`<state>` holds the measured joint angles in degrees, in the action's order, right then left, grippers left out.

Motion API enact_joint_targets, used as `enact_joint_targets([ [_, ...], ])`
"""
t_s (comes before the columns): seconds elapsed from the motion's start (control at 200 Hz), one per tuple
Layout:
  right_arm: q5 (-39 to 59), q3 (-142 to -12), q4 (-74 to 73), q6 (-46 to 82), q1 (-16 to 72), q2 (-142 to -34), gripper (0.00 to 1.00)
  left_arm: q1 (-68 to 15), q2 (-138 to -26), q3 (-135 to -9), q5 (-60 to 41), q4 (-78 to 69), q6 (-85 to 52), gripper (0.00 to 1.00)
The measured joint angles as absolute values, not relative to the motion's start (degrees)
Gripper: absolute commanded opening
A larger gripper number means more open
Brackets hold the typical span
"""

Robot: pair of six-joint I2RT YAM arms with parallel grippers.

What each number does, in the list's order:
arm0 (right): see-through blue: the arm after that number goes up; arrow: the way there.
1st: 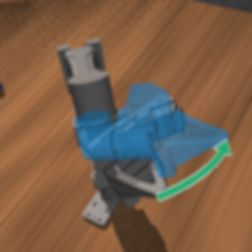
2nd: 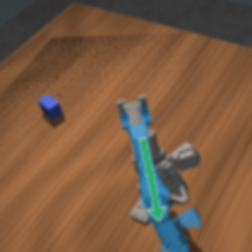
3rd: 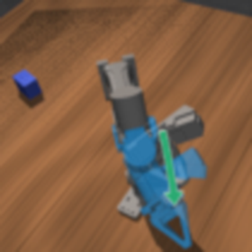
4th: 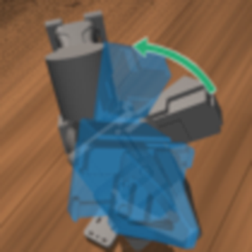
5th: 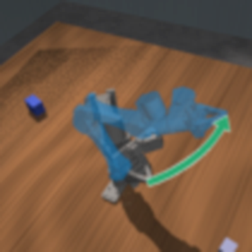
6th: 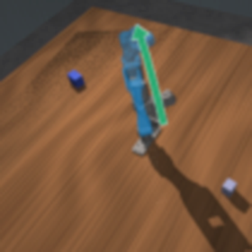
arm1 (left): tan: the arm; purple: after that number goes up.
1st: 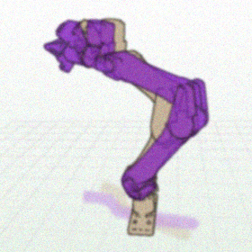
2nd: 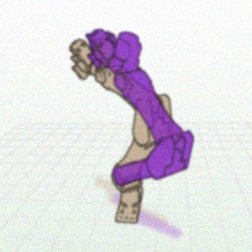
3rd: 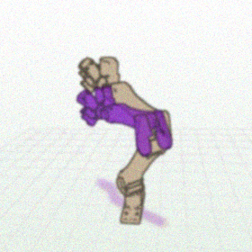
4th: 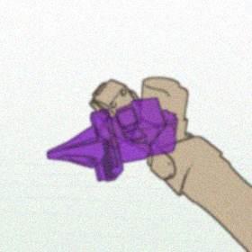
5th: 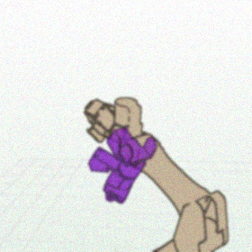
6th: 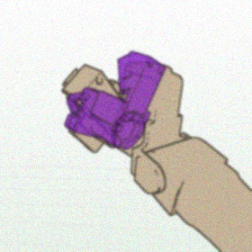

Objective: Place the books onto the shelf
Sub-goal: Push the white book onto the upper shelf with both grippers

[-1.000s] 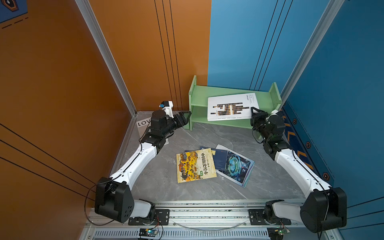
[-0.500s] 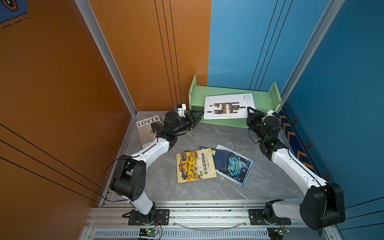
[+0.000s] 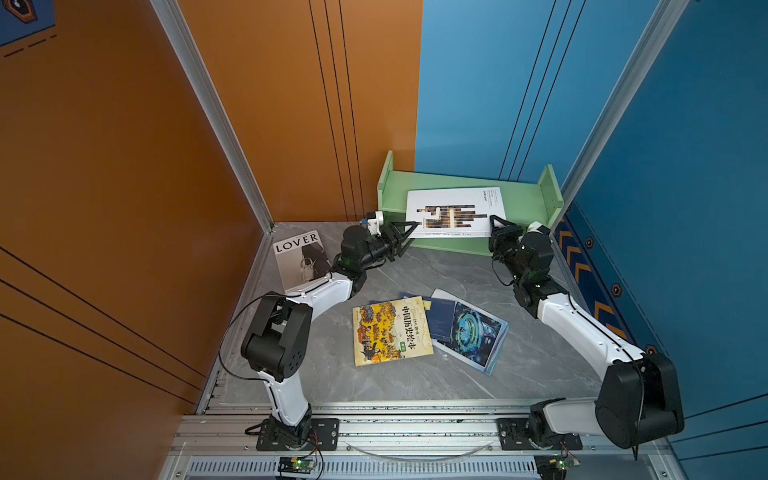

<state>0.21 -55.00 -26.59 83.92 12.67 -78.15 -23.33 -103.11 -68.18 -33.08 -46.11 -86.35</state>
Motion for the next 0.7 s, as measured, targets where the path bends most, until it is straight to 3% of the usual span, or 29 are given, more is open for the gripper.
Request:
enact_joint_targets([
  [0.155, 0.5, -55.0, -26.6, 83.9, 12.7, -78.1, 0.35, -23.3, -103.1, -68.3, -33.0, -48.5, -87.7, 0.32],
  [0.25, 1.3, -55.0, -26.6, 83.4, 12.7, -78.2, 0.49, -22.9, -103.1, -68.3, -33.0, -48.8, -88.4, 0.26],
  [0.426, 4.1, -57.8, -22.9, 79.4, 12.8, -79.7, 0.69, -21.7, -103.1, -68.3, -32.5, -48.7, -88.1, 0.21],
  [0.701, 5.8, -62.5, -13.5, 69.9, 12.9, -80.2, 0.77, -17.4, -104.8, -69.8, -31.7, -48.6, -88.4, 0.21],
])
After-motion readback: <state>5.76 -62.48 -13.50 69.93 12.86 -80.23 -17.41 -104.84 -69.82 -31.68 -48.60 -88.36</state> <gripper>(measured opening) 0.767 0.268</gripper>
